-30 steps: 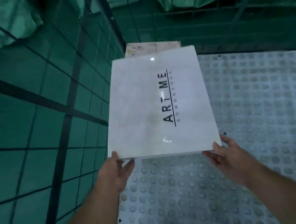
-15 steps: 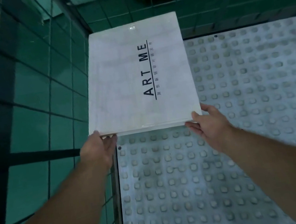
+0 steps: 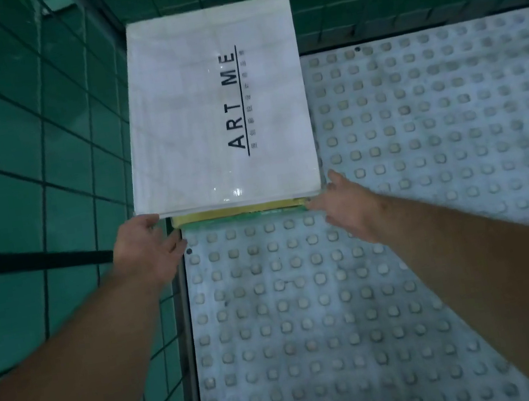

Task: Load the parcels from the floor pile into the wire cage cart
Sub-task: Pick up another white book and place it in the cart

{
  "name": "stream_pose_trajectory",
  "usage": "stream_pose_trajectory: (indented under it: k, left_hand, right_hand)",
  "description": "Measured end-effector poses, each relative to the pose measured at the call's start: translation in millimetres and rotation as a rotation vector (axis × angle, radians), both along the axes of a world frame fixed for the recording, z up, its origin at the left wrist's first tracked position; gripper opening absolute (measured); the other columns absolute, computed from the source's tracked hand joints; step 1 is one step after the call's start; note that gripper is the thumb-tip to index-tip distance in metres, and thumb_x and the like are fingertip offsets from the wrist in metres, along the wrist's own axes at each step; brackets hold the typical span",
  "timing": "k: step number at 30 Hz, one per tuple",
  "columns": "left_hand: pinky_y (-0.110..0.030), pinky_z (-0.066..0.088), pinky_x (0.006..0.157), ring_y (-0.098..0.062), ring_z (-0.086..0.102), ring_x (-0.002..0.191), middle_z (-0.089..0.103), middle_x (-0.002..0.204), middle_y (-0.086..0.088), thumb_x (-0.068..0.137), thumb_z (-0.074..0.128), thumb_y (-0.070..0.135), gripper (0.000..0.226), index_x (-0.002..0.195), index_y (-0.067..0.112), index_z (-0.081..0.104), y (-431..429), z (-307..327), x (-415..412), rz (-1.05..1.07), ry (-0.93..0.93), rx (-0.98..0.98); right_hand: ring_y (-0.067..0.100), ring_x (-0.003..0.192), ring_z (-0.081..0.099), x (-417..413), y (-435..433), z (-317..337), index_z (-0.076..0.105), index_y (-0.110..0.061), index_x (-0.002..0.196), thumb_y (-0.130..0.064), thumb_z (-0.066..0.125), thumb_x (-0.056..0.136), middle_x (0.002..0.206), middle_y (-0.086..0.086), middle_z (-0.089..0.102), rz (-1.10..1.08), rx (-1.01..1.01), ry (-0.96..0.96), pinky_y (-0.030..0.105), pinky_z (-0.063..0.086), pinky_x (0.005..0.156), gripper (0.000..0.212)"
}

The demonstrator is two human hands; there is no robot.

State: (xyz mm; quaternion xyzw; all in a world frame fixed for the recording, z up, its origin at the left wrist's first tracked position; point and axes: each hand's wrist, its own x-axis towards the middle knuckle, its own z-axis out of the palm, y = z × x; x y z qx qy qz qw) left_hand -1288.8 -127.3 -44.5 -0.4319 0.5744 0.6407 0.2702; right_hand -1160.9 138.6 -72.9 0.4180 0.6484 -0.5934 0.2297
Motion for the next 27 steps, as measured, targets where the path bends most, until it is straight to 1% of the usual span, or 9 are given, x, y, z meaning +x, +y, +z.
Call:
stream_pose_trajectory:
  k: [2,3,5,7,9,13,17,20,27]
  left_hand:
    - [-0.049,0.043,0.112,-0.036,0.048,0.139,0.04,0.159,-0.014,0.104,0.044,0.022,0.055,0.156,0.009,0.033,-5,9,32,-0.109,-0.066,-0.059]
    - [-0.047,0.047,0.107,-0.035,0.055,0.131,0.047,0.154,-0.014,0.103,0.046,0.024,0.049,0.15,0.008,0.042,-6,16,53,-0.16,-0.105,-0.061]
    - [-0.044,0.049,0.101,-0.031,0.063,0.116,0.059,0.14,-0.011,0.102,0.049,0.025,0.034,0.132,0.009,0.054,-7,32,99,-0.238,-0.187,-0.037]
    - [-0.044,0.049,0.102,-0.03,0.066,0.111,0.065,0.13,-0.009,0.102,0.052,0.024,0.032,0.128,0.009,0.058,-6,56,149,-0.224,-0.274,-0.025]
    - [-0.044,0.051,0.098,-0.03,0.066,0.111,0.068,0.125,-0.01,0.101,0.054,0.022,0.032,0.129,0.008,0.061,-3,81,201,-0.236,-0.324,0.001]
    - [-0.038,0.05,0.085,-0.026,0.068,0.103,0.069,0.122,-0.008,0.1,0.053,0.026,0.029,0.122,0.01,0.064,5,139,291,-0.255,-0.431,-0.029]
    - [-0.038,0.05,0.091,-0.026,0.067,0.101,0.07,0.119,-0.008,0.101,0.053,0.028,0.032,0.124,0.009,0.064,25,191,339,-0.291,-0.427,-0.054]
    - [-0.039,0.051,0.094,-0.027,0.068,0.107,0.07,0.119,-0.008,0.1,0.054,0.028,0.032,0.125,0.009,0.065,47,219,347,-0.32,-0.387,-0.033]
    - [-0.036,0.052,0.081,-0.025,0.07,0.098,0.072,0.112,-0.006,0.097,0.057,0.026,0.028,0.118,0.011,0.067,115,281,332,-0.455,-0.218,0.021]
  right_hand:
    - [0.021,0.117,0.054,23,-3,10,0.032,-0.012,0.157,-0.01,0.06,0.101,0.14,0.005,0.052,-0.147,-0.04,-0.072,0.034,0.05,0.104,0.063]
    - [0.022,0.109,0.057,39,-6,16,0.034,-0.008,0.156,-0.014,0.057,0.103,0.135,0.015,0.058,-0.174,-0.086,-0.135,0.029,0.054,0.09,0.058]
    - [0.019,0.077,0.053,72,-19,35,0.042,0.0,0.148,-0.017,0.046,0.108,0.096,0.013,0.06,-0.147,-0.223,-0.223,0.022,0.041,0.061,0.044]
    - [0.013,0.068,0.054,114,-35,55,0.061,-0.016,0.118,-0.02,0.048,0.107,0.082,0.002,0.055,-0.148,-0.255,-0.301,0.024,0.038,0.059,0.017]
    - [0.011,0.072,0.061,157,-49,75,0.058,-0.023,0.093,-0.027,0.054,0.104,0.088,-0.002,0.062,-0.112,-0.255,-0.354,0.025,0.042,0.063,0.012]
    - [0.013,0.084,0.065,239,-58,128,0.061,-0.02,0.105,-0.03,0.055,0.103,0.104,0.001,0.069,-0.085,-0.288,-0.417,0.027,0.047,0.067,0.012]
    - [0.014,0.081,0.061,288,-44,183,0.06,-0.017,0.103,-0.028,0.053,0.104,0.101,0.002,0.067,-0.128,-0.271,-0.409,0.028,0.046,0.069,0.013]
    - [0.017,0.086,0.062,298,-29,213,0.06,-0.017,0.104,-0.027,0.051,0.105,0.103,0.003,0.066,-0.205,-0.259,-0.367,0.029,0.047,0.071,0.014]
    - [0.015,0.089,0.062,285,-3,281,0.06,-0.012,0.123,-0.026,0.048,0.105,0.103,0.001,0.066,-0.343,-0.223,-0.208,0.025,0.047,0.072,0.025]
